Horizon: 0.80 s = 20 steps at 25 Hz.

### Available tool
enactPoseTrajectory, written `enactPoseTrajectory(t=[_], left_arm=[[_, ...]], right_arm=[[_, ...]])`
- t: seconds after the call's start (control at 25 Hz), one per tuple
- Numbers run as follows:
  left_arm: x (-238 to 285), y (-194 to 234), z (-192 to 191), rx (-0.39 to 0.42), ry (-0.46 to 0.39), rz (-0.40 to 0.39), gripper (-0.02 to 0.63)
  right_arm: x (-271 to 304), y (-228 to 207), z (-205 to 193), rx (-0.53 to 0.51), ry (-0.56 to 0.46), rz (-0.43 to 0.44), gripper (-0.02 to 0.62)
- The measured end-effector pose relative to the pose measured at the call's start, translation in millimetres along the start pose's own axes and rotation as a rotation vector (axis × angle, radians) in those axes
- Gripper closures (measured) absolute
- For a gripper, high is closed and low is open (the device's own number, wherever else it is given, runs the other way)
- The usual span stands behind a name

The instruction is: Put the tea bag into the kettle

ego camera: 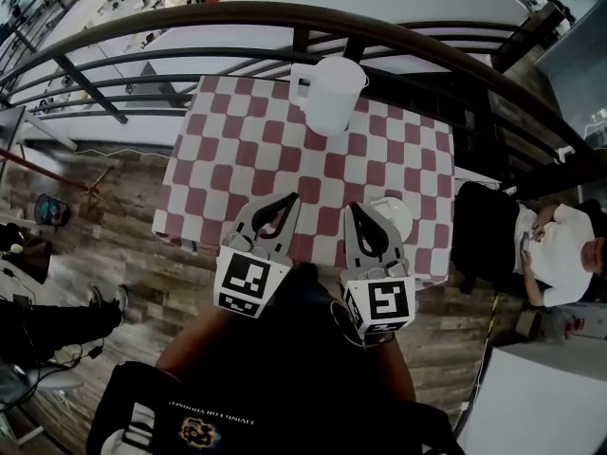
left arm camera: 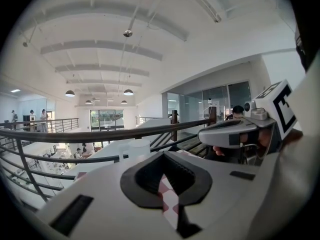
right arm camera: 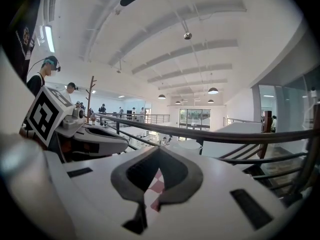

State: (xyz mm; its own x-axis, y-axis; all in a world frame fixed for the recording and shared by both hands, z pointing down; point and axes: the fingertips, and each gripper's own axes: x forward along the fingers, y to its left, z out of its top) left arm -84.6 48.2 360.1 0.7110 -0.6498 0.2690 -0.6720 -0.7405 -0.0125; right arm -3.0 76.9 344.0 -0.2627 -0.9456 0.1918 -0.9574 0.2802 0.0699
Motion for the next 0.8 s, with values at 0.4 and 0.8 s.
enactPoseTrajectory(t=[0.4,0.8], left_arm=[[-0.2,-14.3,-7.0,0.008,0.023,-0.045,0.606],[-4.4,-18.1,-5.0,-0.001,0.019,-0.034,0.607]], right_arm=[[-1.1,-1.4,-2.7,0.007,0.009,-0.004,0.583],[0.0,-2.4,-3.0,0.003,0.009,0.01,0.583]])
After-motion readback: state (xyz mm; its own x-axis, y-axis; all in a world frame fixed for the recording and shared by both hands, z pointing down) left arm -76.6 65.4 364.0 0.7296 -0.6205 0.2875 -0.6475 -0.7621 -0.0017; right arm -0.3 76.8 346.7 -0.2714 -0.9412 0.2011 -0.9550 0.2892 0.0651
